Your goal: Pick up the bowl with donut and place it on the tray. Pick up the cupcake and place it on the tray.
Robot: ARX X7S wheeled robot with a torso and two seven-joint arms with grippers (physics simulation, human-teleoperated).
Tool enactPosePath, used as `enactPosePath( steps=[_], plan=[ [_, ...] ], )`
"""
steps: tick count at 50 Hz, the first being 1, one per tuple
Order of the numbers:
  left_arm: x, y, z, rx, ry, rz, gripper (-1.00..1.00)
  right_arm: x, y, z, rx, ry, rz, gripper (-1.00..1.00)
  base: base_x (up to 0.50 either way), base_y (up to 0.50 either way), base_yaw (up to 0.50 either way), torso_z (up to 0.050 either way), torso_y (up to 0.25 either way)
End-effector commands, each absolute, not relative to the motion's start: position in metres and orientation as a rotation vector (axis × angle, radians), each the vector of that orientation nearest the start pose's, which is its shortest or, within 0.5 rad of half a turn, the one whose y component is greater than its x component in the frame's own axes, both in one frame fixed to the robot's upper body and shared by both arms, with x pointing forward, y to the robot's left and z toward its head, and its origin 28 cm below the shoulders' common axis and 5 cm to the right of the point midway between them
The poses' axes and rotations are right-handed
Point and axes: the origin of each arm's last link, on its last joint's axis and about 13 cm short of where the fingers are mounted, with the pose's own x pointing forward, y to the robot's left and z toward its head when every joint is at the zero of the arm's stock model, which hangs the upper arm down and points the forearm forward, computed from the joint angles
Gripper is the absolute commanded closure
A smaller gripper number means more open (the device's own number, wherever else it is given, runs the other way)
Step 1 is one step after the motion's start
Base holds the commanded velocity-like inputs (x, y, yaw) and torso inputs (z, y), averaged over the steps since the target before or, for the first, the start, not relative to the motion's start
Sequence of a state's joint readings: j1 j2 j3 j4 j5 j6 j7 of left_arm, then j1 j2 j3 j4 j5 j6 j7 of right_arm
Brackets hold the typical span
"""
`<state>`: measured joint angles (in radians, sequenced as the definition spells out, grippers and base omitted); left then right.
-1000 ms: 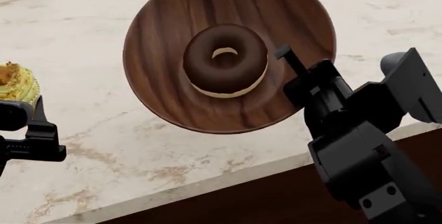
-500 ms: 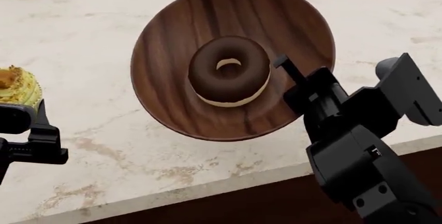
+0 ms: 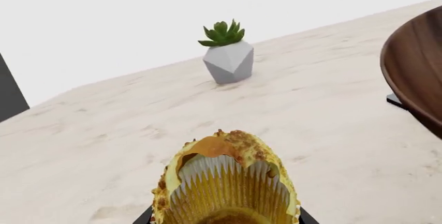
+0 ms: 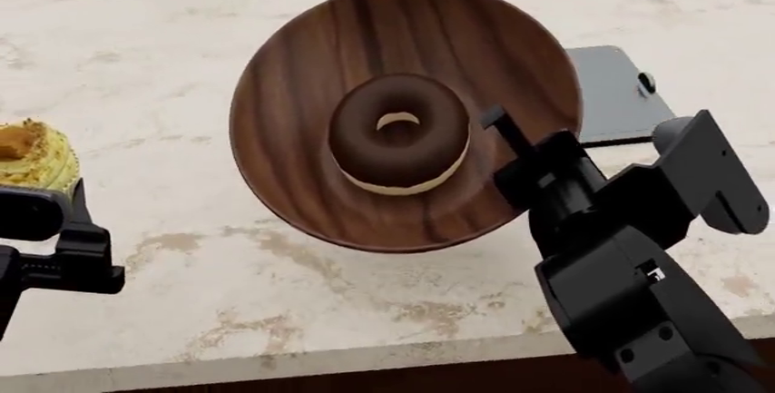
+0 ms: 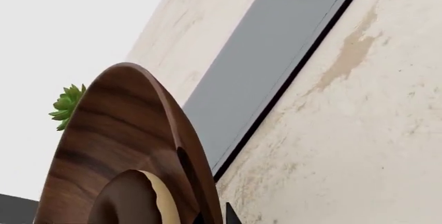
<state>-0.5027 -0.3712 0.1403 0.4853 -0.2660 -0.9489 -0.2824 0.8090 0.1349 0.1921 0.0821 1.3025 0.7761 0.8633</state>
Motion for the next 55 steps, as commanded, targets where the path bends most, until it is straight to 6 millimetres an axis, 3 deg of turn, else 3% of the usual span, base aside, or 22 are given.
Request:
enactPosePath(
  steps=[1, 30, 55],
  plan=[
    [0.2644, 0.2461, 0.1694, 0.224, -0.011, 0.124, 1.00, 0.3264, -0.1083, 0.2233, 0.937, 0.280, -0.082, 1.00, 0.00, 0.00, 0.50, 0.000, 0.000],
    [0.2672, 0.2445, 0.1670, 0.229, -0.006, 0.118, 1.00, 0.3337, -0.1079, 0.2179, 0.936, 0.279, -0.026, 1.00, 0.00, 0.00, 0.50, 0.000, 0.001],
    [0.2626, 0.2441, 0.1754, 0.227, -0.027, 0.121, 1.00, 0.3286, -0.1102, 0.2210, 1.026, 0.234, -0.012, 1.00, 0.03, -0.46, 0.00, 0.000, 0.001]
  ],
)
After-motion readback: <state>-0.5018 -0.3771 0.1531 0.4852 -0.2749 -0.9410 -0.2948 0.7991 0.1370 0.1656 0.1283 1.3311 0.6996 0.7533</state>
